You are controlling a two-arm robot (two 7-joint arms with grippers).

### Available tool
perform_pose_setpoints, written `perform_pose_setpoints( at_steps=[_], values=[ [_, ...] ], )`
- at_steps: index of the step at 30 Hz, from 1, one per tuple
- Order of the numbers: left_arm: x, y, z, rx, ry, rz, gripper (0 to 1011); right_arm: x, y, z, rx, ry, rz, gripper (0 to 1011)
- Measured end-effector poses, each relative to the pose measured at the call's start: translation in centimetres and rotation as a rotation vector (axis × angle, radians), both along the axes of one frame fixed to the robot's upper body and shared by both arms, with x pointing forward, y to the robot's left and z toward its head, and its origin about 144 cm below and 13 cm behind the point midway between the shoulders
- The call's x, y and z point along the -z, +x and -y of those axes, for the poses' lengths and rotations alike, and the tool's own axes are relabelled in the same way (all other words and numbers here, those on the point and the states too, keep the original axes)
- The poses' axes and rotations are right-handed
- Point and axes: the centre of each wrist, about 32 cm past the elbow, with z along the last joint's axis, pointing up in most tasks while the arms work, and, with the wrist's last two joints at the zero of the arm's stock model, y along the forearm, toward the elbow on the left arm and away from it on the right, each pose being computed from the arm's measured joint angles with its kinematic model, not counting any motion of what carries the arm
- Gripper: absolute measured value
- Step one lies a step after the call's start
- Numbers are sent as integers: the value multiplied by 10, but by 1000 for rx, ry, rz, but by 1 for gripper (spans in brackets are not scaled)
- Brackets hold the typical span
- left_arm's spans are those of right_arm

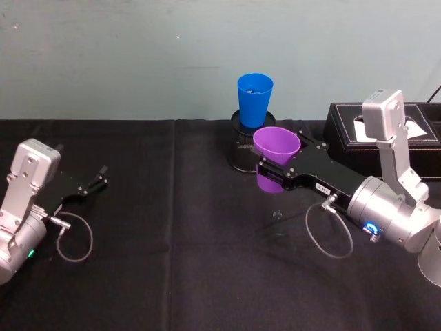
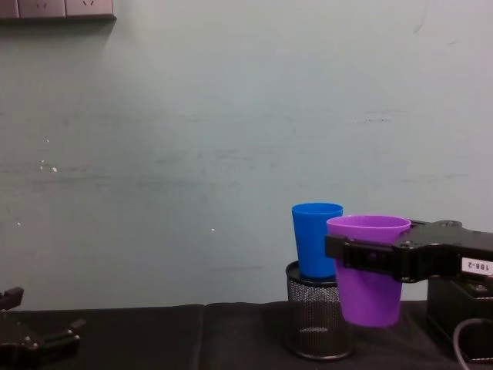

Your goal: Pick up one cup with a gripper and tap it against the other cup.

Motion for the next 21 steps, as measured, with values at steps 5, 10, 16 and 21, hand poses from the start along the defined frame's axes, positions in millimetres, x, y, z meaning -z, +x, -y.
perform_pose_setpoints(
  at_steps=[5,10,16,21],
  values=[
    [0,0,0,0,0,0,1000,0,0,0,0,0,0,747],
    [0,0,0,0,0,0,1000,0,0,0,0,0,0,746],
    [0,0,0,0,0,0,1000,0,0,0,0,0,0,747],
    [0,0,0,0,0,0,1000,0,0,0,0,0,0,747]
  ],
)
